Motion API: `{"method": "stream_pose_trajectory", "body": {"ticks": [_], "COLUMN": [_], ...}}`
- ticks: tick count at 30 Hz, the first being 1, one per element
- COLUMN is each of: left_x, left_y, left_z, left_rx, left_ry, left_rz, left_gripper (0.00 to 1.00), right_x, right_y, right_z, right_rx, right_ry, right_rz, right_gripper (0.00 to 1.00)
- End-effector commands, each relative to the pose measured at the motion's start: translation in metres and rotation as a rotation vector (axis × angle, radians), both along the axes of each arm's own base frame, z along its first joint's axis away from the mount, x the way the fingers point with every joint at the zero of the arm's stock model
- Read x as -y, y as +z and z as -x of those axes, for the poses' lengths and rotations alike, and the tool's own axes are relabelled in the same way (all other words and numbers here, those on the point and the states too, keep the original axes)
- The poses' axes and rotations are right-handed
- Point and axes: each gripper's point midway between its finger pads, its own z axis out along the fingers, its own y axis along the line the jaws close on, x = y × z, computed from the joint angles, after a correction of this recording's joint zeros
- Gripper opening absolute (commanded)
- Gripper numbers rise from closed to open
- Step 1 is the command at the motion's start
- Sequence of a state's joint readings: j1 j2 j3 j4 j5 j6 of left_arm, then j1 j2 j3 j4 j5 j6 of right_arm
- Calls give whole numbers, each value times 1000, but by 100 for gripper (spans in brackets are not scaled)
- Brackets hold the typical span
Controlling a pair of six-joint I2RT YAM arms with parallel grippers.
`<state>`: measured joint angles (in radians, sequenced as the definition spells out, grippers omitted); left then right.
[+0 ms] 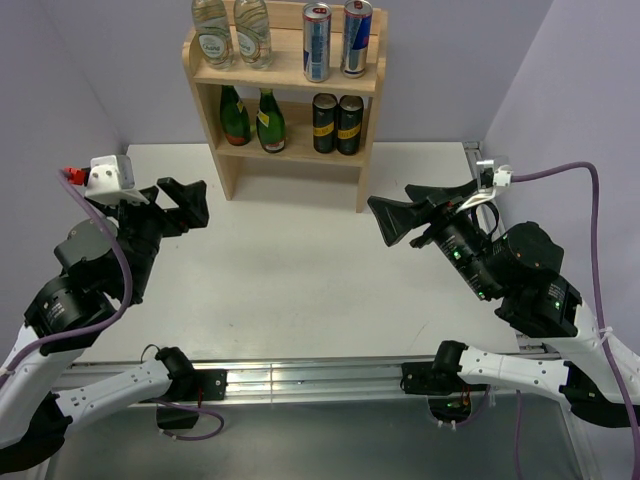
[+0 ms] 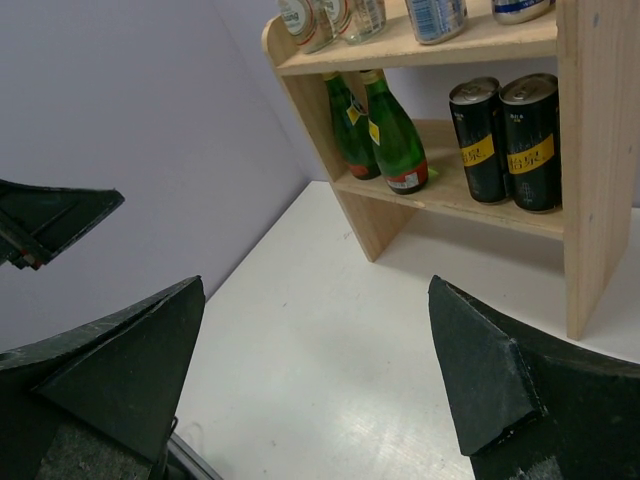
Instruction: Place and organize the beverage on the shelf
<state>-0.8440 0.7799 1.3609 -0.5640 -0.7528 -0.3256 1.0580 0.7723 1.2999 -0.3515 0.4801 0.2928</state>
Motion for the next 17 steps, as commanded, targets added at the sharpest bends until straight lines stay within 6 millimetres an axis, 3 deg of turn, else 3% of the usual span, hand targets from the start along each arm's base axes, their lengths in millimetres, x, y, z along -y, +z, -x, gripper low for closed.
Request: {"method": "stream_pose_trajectory", "body": {"ticks": [1, 17], "left_x": [-2, -2], "left_y": [6, 6], "left_z": [1, 1], "left_rx": [29, 31], "left_ry": [0, 2], "left_rz": [2, 0], "left_gripper": [99, 99], "right_x": [-4, -7], "right_y": [8, 9], "right_z": [1, 2], "right_rx": [32, 54], "right_ry": [15, 29], "right_rz": [-8, 7], "right_gripper": [100, 100]}}
